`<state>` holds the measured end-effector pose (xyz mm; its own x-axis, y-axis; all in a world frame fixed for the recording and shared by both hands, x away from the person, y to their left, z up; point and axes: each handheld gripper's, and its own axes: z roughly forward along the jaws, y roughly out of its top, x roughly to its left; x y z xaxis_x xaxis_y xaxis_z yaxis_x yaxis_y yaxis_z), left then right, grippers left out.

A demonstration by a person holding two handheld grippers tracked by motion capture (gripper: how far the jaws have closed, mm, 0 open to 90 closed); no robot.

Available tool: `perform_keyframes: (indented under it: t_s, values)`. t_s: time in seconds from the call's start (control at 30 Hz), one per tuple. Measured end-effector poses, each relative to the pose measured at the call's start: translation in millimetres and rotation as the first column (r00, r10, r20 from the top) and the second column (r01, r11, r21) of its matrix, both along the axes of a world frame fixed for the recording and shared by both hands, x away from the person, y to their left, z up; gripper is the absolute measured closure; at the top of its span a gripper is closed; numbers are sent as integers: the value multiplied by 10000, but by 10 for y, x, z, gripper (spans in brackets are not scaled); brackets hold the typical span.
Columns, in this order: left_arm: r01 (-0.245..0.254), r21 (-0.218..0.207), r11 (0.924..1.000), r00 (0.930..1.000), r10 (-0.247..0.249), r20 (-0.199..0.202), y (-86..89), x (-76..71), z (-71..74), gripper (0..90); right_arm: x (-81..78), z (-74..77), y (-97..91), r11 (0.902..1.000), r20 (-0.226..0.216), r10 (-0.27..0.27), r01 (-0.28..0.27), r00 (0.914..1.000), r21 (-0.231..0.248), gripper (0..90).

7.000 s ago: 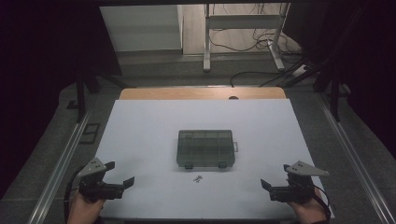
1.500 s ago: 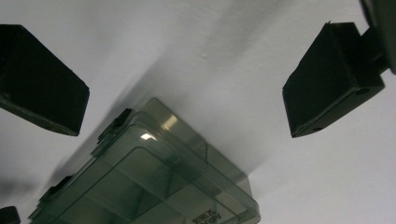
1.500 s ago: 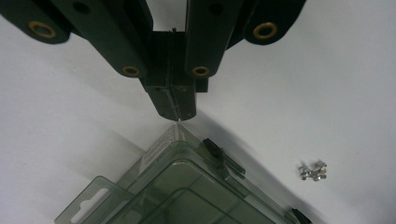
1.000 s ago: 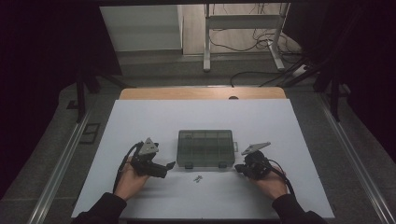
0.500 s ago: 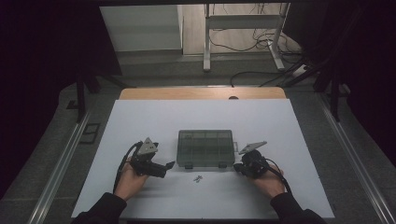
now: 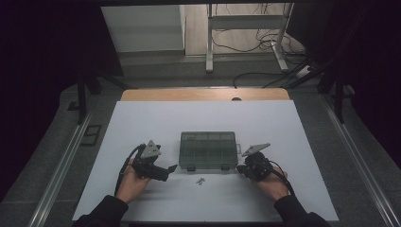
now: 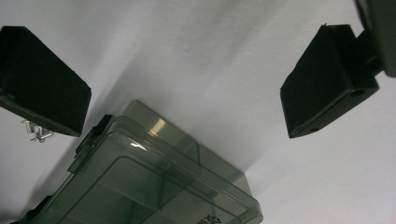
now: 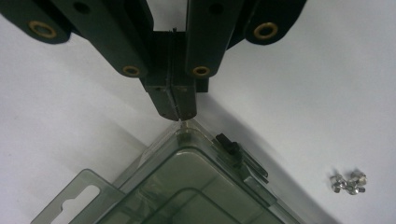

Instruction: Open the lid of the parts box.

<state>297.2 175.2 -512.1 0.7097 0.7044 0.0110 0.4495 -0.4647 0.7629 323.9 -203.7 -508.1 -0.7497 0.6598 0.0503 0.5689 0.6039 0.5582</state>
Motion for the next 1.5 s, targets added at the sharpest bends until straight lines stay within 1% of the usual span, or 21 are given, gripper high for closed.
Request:
perform_keyframes:
  t_s: [0.07,0.23,0.33,0.5,0.67,0.93,1.03,1.07,1.23,1.33,1.5]
  values:
    - [27,48,10000,10000,-26,-90,-1,2,-6,25,-8,9,3,10000,61,8,-8,10000,18,891]
    - [43,138,9999,9999,-41,-127,-5,-1,-11,25,-16,28,0,10000,141,21,-22,9999,48,891]
    - [46,188,9998,9999,-44,-136,-7,-5,-14,24,-24,49,-9,9999,156,9,-12,9999,167,891]
    - [31,194,9998,9999,-28,-156,-7,-9,-15,24,-33,73,-15,9997,235,23,-28,9997,227,891]
    - [-75,-4,10000,9995,74,-307,-6,-13,-6,24,-42,94,-26,9994,276,6,-15,9996,332,891]
    - [-232,-52,9997,9985,229,-497,9,-12,6,26,-51,110,-43,9994,315,6,-17,9995,343,891]
    - [-196,-166,9997,9986,188,-500,17,-15,16,32,-62,125,-54,9992,323,-58,45,9995,389,891]
    - [-182,-333,9993,9984,164,-537,15,-20,22,33,-66,135,-60,9988,361,-58,41,9993,481,891]
    - [-140,-404,9991,9978,113,-660,5,-24,27,36,-66,135,-56,9987,384,-29,9,9993,510,891]
    - [-188,-592,9981,9966,140,-808,2,-26,41,39,-67,148,-57,9982,404,-18,-6,9992,598,891]
    - [-141,-733,9972,9959,75,-898,4,-27,52,48,-68,156,-65,9973,417,-39,8,9991,728,891]
